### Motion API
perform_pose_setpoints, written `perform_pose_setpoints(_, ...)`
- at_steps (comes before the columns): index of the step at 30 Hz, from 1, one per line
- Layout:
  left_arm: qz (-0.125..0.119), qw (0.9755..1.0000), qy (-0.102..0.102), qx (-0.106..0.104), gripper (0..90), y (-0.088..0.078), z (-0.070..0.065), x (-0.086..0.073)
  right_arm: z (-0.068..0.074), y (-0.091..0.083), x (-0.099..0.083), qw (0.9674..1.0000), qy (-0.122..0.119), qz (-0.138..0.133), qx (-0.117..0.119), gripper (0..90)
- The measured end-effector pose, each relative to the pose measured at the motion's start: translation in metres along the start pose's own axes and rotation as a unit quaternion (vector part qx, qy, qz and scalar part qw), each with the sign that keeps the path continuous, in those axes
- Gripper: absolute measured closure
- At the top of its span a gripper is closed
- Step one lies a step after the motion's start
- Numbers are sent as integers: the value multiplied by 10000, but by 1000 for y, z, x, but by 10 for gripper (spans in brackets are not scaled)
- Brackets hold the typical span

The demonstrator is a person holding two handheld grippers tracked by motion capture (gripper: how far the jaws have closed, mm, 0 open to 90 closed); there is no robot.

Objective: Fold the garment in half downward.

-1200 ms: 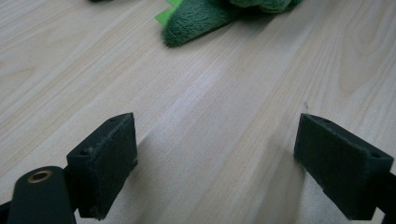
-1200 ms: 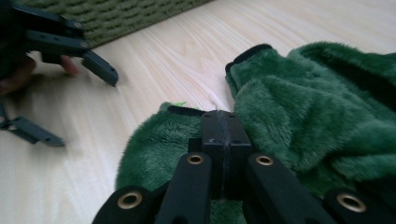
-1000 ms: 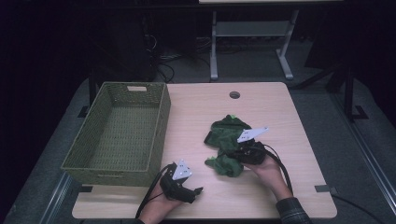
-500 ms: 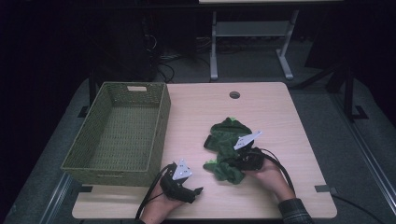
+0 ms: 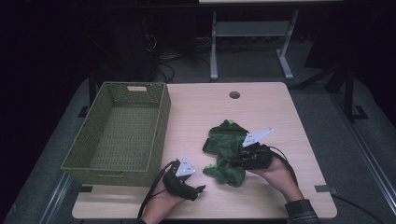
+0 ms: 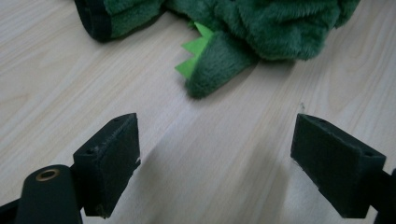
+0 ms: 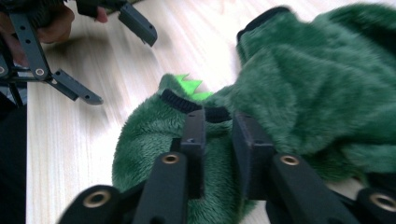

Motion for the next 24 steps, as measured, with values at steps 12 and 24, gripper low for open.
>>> perform_pose_setpoints(12, -65, 9994, -56, -326, 212, 5, 9, 34, -17, -24, 17, 9977, 20, -450, -502, 535)
perform_pose_setpoints(24, -314, 9989, -66, -356, 277, 28, 37, 79, -47, -32, 32, 9946, 99, -559, -869, 473)
Point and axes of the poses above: each handheld gripper's, and its own axes: y roughly forward along the jaws, x roughly out of its top, z roughly to its left, the point moved 6 cm from there along y, roughly forward along the jaws, and after that the axes turned 15 degrees about -z, right-handed, at the moved point
